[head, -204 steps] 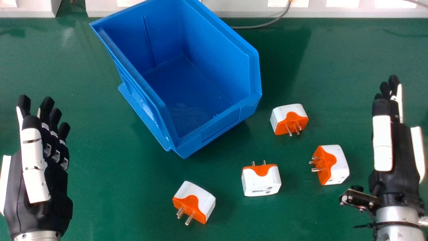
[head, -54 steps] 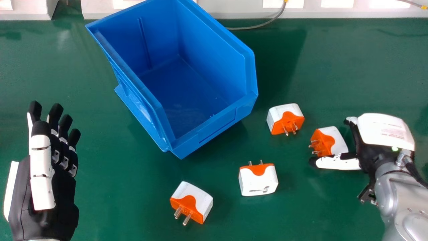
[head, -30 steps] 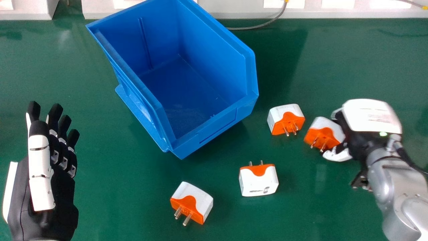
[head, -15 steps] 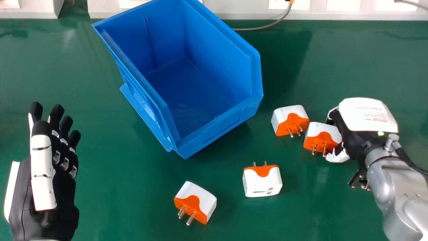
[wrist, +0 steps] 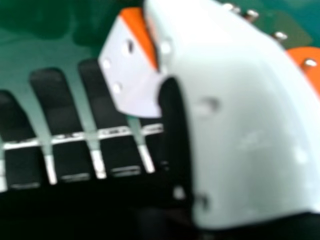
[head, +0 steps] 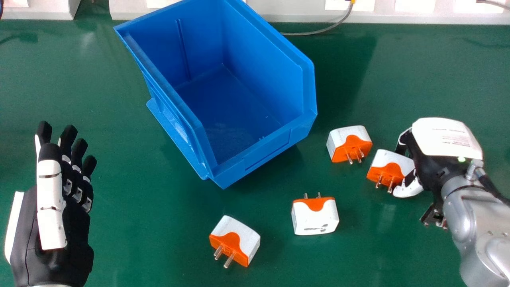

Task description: Pick all objects and put in blue box

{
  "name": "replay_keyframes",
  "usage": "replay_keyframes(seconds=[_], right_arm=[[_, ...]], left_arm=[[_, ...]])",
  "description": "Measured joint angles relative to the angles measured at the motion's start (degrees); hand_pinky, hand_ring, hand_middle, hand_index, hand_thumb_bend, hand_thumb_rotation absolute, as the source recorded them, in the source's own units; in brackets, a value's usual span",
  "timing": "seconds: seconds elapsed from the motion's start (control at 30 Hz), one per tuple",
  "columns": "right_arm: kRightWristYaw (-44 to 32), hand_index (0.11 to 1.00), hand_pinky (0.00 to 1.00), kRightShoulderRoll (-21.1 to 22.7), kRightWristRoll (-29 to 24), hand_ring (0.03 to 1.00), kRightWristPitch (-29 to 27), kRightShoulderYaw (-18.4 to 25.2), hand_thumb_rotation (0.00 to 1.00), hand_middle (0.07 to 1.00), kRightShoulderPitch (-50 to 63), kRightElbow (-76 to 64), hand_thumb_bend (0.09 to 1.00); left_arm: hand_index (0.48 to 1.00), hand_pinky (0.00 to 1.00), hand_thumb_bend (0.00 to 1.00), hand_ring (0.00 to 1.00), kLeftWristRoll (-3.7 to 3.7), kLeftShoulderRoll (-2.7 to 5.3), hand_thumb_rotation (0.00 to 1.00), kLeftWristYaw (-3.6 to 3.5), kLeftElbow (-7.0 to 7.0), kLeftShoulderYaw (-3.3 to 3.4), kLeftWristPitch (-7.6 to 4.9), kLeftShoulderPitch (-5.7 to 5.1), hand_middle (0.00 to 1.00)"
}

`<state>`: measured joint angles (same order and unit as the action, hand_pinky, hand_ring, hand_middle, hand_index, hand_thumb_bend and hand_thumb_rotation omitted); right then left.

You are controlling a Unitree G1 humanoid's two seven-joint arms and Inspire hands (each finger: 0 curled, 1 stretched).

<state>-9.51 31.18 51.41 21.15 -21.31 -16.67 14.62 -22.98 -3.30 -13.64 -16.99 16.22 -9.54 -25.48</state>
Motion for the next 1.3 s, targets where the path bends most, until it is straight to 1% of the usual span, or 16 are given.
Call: replay_keyframes(seconds=[0.03,0.1,0.17,0.27,0.33,0.4,0.47,0.53,0.6,0.7,0.9,1.0,1.07,1.17,1.23,1.3], right_arm=[[-0.4,0.5,0.43,0.0,0.1,0.535,0.2,-0.1,0.14,0.592,-0.2,0.1,0.511],[-0.4,0.58,0.45,0.2,0.3,0.55,0.2,-0.3,0.25,0.61,-0.2,-0.1,0.68],[-0.3,0.632,0.49,0.3,0.4,0.583,0.1,-0.4,0.31,0.645,0.0,-0.3,0.783],[-0.5,0.686,0.51,0.7,1.1,0.601,0.2,-1.0,0.35,0.678,0.4,-0.6,0.853],[-0.9,0.739,0.52,0.9,1.2,0.618,0.4,-1.4,0.4,0.706,0.4,-0.5,0.894],[-1.1,0.782,0.56,0.8,1.5,0.659,0.5,-2.0,0.44,0.737,0.1,-0.5,0.935],[-1.6,0.828,0.64,0.8,1.6,0.73,0.6,-2.1,0.47,0.787,-0.2,-0.3,0.96],[-2.3,0.862,0.72,0.9,1.5,0.81,0.7,-2.1,0.48,0.848,-0.5,-0.2,0.967],[-3.1,0.882,0.77,1.0,1.4,0.846,0.6,-2.0,0.49,0.882,-0.6,-0.5,0.976],[-3.4,0.884,0.77,1.3,1.4,0.847,0.0,-2.0,0.51,0.884,-0.7,-0.5,0.999],[-3.7,0.882,0.75,1.4,1.5,0.839,-1.0,-2.1,0.53,0.877,-1.0,-0.4,1.0],[-3.7,0.791,0.59,1.2,2.3,0.678,-1.2,-3.2,0.53,0.752,-2.4,1.2,0.963],[-3.1,0.75,0.54,0.7,2.9,0.617,-1.1,-3.8,0.54,0.702,-3.2,2.6,0.929],[-2.6,0.693,0.49,0.5,3.1,0.567,-1.2,-4.4,0.53,0.657,-4.4,4.3,0.865],[-2.3,0.653,0.47,0.3,3.2,0.564,-1.4,-4.6,0.52,0.635,-4.9,5.2,0.817],[-2.0,0.636,0.48,0.1,3.1,0.575,-1.6,-4.8,0.52,0.635,-5.2,5.7,0.775]], left_arm=[[1.0,1.0,0.45,1.0,0.0,-0.01,0.94,-0.01,-0.07,0.0,0.08,0.02,1.0],[1.0,1.0,0.44,1.0,0.03,-0.05,0.95,0.0,-0.08,0.02,0.17,0.01,1.0],[1.0,1.0,0.44,1.0,0.06,-0.05,0.96,0.0,-0.14,0.02,0.21,0.0,1.0],[1.0,1.0,0.44,1.0,0.03,-0.11,0.96,-0.04,-0.21,0.06,0.23,-0.07,1.0],[1.0,1.0,0.44,1.0,0.0,-0.18,0.95,-0.09,-0.2,0.1,0.24,-0.09,1.0],[1.0,1.0,0.45,1.0,-0.03,-0.2,0.94,-0.43,-0.21,0.07,0.24,0.08,1.0],[1.0,1.0,0.45,1.0,-0.08,-0.2,0.93,-0.51,-0.21,0.1,0.24,-0.02,1.0],[1.0,1.0,0.46,1.0,-0.08,-0.2,0.93,-0.5,-0.21,0.25,0.24,-0.19,1.0],[1.0,1.0,0.46,1.0,-0.07,-0.2,0.92,-0.48,-0.21,0.4,0.24,-0.23,1.0],[1.0,1.0,0.47,1.0,-0.08,-0.15,0.91,-0.49,-0.21,0.41,0.24,-0.22,1.0],[1.0,1.0,0.47,1.0,-0.07,-0.02,0.92,-0.46,-0.2,0.41,0.24,-0.21,1.0],[1.0,1.0,0.48,1.0,-0.05,0.08,0.92,-0.27,-0.23,0.4,0.24,-0.23,1.0],[1.0,1.0,0.49,1.0,0.02,0.16,0.92,0.0,-0.25,0.41,0.23,-0.24,1.0],[1.0,1.0,0.48,1.0,0.09,0.2,0.92,0.04,-0.25,0.41,0.22,-0.3,1.0],[1.0,1.0,0.49,1.0,0.1,0.2,0.91,0.06,-0.31,0.41,0.22,-0.43,1.0],[1.0,1.0,0.49,1.0,0.1,0.22,0.91,0.05,-0.44,0.4,0.22,-0.65,1.0]])
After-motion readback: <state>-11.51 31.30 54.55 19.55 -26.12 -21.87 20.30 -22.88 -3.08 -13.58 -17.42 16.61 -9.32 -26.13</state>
